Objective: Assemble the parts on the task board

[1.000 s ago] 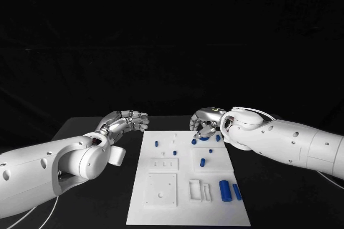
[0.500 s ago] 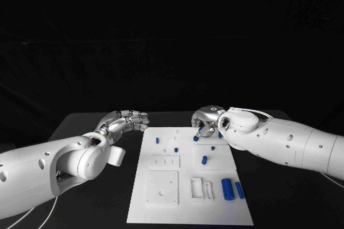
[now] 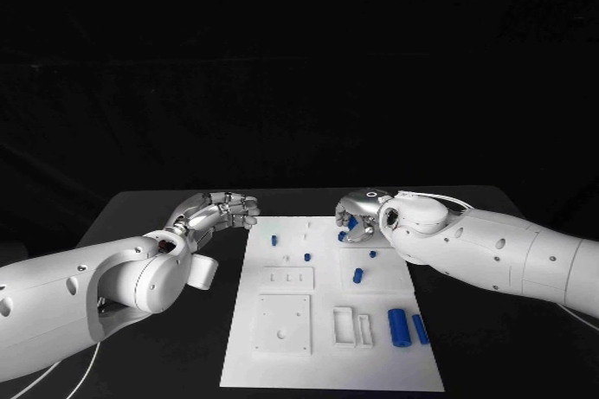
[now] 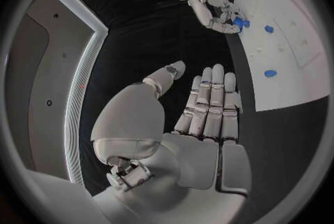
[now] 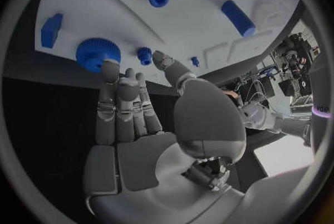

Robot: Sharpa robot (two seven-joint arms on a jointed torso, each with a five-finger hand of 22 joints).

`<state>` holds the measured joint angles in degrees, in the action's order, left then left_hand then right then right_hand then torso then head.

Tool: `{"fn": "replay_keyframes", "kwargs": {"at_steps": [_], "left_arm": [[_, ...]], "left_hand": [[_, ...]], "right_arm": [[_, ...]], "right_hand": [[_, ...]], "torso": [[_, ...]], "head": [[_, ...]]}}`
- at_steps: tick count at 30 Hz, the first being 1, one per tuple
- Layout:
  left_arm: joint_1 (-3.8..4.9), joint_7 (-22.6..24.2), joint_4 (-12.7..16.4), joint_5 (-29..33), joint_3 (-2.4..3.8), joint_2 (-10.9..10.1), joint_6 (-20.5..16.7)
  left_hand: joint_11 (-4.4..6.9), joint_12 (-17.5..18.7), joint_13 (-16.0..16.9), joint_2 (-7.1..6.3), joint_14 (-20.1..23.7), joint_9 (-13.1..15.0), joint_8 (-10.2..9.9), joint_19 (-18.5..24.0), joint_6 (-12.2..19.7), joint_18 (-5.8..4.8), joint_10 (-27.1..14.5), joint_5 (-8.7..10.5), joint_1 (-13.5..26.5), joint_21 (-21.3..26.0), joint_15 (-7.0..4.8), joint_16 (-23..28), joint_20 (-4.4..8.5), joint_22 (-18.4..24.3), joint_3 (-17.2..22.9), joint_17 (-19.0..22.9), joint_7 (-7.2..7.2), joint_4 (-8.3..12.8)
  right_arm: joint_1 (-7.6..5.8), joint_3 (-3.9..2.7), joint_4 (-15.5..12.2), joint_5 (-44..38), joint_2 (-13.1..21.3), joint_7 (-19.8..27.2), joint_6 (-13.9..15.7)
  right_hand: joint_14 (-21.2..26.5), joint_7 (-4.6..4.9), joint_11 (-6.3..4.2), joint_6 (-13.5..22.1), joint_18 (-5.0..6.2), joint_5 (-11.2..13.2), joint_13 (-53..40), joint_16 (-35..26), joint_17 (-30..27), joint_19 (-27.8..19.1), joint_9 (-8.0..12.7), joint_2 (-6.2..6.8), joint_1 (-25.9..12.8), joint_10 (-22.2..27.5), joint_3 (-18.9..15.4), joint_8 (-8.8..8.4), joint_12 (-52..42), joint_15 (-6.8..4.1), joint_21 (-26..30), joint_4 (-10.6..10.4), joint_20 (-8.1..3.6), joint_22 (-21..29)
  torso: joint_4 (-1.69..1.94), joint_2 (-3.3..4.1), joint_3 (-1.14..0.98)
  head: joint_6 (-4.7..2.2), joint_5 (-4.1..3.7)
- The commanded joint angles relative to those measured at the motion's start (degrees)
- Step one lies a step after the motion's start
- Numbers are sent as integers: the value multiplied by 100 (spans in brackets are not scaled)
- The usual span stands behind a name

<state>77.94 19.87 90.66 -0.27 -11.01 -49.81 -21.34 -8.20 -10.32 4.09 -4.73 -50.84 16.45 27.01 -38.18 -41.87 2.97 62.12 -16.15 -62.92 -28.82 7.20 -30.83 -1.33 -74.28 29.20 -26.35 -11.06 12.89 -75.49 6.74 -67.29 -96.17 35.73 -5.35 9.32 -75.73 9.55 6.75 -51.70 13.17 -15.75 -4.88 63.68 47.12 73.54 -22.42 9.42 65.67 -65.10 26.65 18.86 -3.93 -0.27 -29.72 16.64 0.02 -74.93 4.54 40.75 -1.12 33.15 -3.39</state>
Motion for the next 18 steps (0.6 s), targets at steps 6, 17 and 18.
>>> {"fn": "replay_keyframes", "kwargs": {"at_steps": [6, 17, 18], "left_arm": [[10, 9, -17, -38, 6, 15, 111], [10, -10, -28, -38, 6, 18, 127], [10, -12, -32, -38, 6, 20, 127]], "left_hand": [[-40, 36, -6, -15, 35, -9, -23, 39, 2, -10, -17, 33, 69, 6, -6, 34, -1, -8, 6, 11, -14, 23], [-42, 41, -7, -16, 38, -9, -26, 42, 7, -9, -21, 39, 82, 7, -4, 35, -3, -10, 9, 12, -16, 23], [-43, 41, -7, -16, 38, -9, -27, 42, 7, -9, -22, 39, 83, 7, -4, 35, -4, -10, 10, 12, -16, 23]], "right_arm": [[41, -1, 23, -55, -29, 27, -229], [58, -1, 37, -55, -47, 46, -249], [58, -1, 38, -55, -48, 50, -242]], "right_hand": [[11, -32, -53, -45, 183, 27, 11, 71, -32, -8, -36, -65, -49, -103, 77, 28, -30, -6, -43, -4, -28, -127], [18, -84, -116, -164, 183, 444, -9, 134, -95, -3, -89, -140, -41, -308, 368, 77, -70, -66, -90, -44, -28, -121], [17, -94, -127, -189, 183, 535, -18, 143, -102, -1, -98, -157, -41, -345, 431, 87, -81, -76, -95, -54, -28, -121]], "torso": [[10, 101, -12], [14, 166, -23], [11, 172, -25]], "head": [[-36, -20], [-81, -8], [-86, -9]]}}
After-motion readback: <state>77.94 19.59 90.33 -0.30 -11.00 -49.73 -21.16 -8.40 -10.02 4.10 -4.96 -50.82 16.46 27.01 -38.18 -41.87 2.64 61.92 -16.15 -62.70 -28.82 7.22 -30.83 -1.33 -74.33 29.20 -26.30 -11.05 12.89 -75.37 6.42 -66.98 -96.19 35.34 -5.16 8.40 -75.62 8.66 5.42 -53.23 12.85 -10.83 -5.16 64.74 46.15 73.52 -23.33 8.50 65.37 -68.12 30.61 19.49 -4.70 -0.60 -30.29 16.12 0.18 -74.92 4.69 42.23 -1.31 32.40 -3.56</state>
